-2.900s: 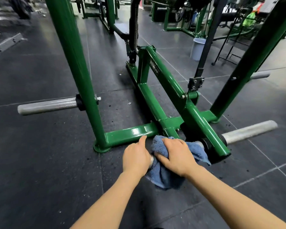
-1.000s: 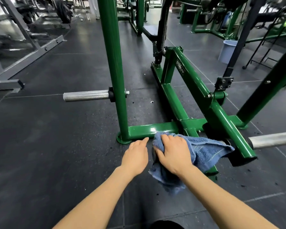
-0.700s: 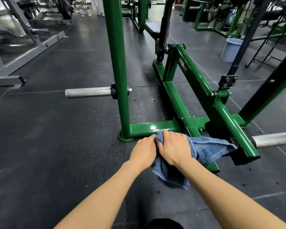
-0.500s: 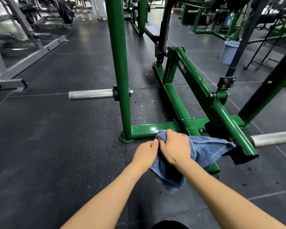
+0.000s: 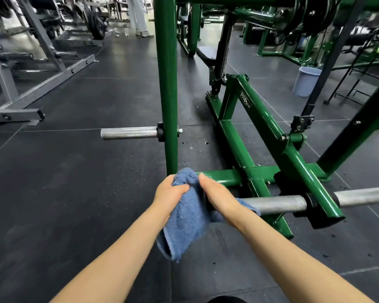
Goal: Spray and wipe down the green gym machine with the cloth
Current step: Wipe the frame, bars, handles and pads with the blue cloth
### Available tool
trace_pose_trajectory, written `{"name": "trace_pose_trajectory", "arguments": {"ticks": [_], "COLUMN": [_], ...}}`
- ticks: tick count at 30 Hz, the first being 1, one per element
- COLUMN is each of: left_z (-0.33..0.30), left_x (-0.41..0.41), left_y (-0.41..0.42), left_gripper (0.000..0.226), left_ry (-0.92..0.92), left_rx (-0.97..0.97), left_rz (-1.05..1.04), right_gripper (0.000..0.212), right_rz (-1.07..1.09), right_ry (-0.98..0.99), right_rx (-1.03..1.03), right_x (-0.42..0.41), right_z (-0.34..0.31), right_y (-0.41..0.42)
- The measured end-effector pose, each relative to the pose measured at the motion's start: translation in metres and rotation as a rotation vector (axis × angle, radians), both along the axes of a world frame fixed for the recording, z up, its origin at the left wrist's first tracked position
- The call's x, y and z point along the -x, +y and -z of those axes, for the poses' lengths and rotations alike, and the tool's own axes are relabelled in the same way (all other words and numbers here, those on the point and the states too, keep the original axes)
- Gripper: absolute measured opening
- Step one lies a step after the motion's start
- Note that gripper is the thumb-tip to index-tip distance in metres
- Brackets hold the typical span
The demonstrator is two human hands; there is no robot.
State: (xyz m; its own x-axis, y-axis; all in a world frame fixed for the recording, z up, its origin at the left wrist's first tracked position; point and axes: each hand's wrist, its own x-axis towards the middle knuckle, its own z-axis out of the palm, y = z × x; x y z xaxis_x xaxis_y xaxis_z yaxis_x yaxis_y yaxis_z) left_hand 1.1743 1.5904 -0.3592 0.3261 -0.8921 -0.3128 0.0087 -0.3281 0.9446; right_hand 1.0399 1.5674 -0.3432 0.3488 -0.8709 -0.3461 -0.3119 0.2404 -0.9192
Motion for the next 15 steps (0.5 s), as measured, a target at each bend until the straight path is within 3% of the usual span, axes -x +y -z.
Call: {"name": "trace_pose_trajectory", "arguments": {"ticks": [2,3,5,6,8,10,13,15], "left_z": [0.005,0.008,0.022,0.03,0.048,0.06,0.068,0.074], "left_x": [0.001,-0.004,-0.016,-0.018,-0.003,0.029,0.065,0.074], "left_y": [-0.003,-0.002,-0.002,-0.002,0.001,0.006,0.0,-0.006], "left_gripper": [0.025,0.029,0.034,0.035,0.042,0.052,0.057,0.051], "left_ry": [-0.289,-0.487,-0.784,-0.843,-0.808,-0.62,-0.293,-0.261], "left_rx": [-0.001,-0.003,-0.001,-0.003,0.006,0.025,0.013,0.026], "left_rz": [-0.183,-0.227,-0.122,0.006,0.301,0.512,0.497,0.382], "right_gripper": [0.036,0.029,0.029,0.032,0.045,0.048,0.043,0.048], "right_rz": [-0.03,-0.012,-0.016,-0.035,-0.031,-0.005,-0.03,-0.059], "right_ry": [0.469,0.649,0.992,1.115,1.193,1.177,1.259,1.265], "right_rx": [0.503,0.622,0.598,0.529,0.529,0.656,0.772,0.771], "right_x": [0.028,0.045,0.074,0.082,0.085,0.084,0.088,0.09], "right_z": [0.01,0.016,0.031,0.04,0.06,0.075,0.086,0.085], "right_y": [-0.016,-0.024,-0.033,-0.035,-0.033,-0.031,-0.037,-0.04]}}
